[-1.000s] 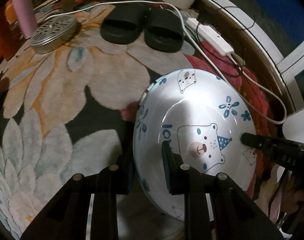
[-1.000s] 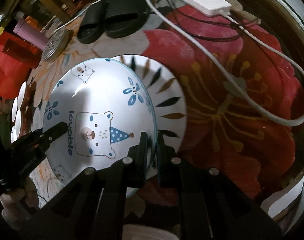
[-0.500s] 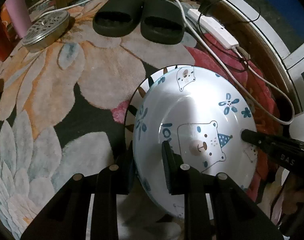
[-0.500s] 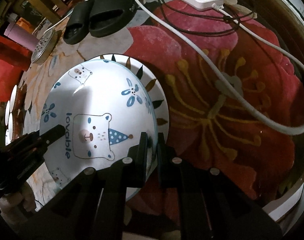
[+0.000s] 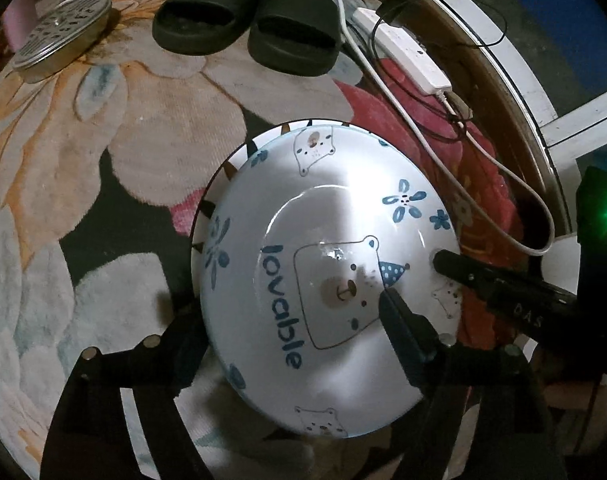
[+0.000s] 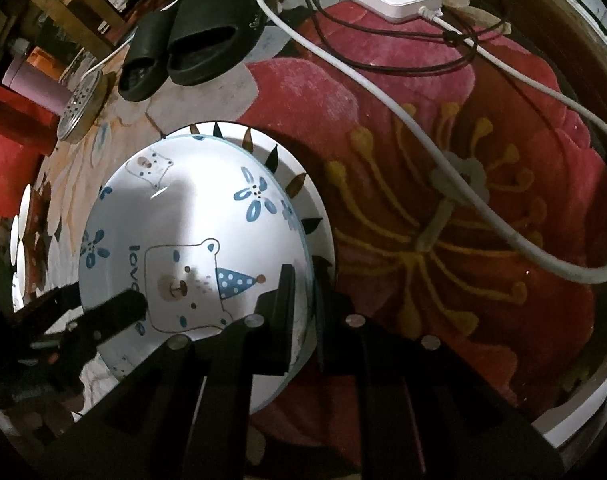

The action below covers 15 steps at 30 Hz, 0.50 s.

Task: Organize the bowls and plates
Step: 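Lower the bear-print plate onto the leaf plate and open both grippers, then withdraw both grippers back toward the white bowls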

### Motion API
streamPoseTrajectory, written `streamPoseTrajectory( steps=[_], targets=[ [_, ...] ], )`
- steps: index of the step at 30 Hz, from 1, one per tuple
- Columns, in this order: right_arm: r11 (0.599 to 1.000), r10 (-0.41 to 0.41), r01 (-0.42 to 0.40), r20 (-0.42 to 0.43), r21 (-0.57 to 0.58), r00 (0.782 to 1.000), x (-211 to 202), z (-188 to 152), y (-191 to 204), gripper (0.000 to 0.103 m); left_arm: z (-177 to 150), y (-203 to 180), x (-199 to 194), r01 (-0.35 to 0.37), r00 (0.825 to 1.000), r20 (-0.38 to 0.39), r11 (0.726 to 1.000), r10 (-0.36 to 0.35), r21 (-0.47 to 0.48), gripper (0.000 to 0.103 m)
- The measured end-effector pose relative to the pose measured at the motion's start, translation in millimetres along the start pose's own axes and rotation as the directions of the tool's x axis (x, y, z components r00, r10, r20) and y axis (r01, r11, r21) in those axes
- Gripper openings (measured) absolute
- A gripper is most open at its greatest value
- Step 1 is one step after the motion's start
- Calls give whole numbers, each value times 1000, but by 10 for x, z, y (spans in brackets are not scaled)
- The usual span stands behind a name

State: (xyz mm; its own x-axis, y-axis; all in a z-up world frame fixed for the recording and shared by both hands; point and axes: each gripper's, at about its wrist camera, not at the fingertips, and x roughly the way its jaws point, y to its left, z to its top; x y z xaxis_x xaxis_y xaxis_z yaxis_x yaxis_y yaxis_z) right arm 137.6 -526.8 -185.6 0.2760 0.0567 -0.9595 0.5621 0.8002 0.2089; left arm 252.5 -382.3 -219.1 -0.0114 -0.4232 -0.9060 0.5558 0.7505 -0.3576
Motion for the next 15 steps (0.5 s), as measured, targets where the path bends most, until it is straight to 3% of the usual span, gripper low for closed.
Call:
streamPoseTrajectory(
  steps=[2, 4, 6, 8, 10, 12, 15],
  targets=[
    [1000, 7, -7, 0, 15, 1000, -4, -1, -19, 12, 3, -13, -11, 12, 1000, -2, 1000, -12, -2, 90],
    [1000, 13, -13, 7, 24, 1000, -22, 3, -32, 13, 5, -59, -56, -7, 1000, 16, 1000, 7, 10, 102],
    [999, 29, -30, 29, 28, 999, -67, 18, -11, 17, 28, -107, -134, -33, 998, 50, 999, 31, 34, 102],
    [999, 43, -45, 50, 26, 998, -116, 37, 25, 40, 65, -145, -202, -39, 997, 66, 998, 36, 53, 102],
    [998, 60, -62, 71, 29, 996, -161, 50, 62, 56, 92, -149, -255, -62, 995, 82, 996, 57, 58, 102],
    [997, 65, -67, 82, 22, 994, -194, 48, 113, 61, 96, -116, -283, -85, 993, 91, 995, 80, 58, 102],
    [998, 60, -61, 79, 15, 995, -196, 29, 163, 80, 87, -7, -306, -123, 988, 95, 992, 119, 41, 102]
  ],
)
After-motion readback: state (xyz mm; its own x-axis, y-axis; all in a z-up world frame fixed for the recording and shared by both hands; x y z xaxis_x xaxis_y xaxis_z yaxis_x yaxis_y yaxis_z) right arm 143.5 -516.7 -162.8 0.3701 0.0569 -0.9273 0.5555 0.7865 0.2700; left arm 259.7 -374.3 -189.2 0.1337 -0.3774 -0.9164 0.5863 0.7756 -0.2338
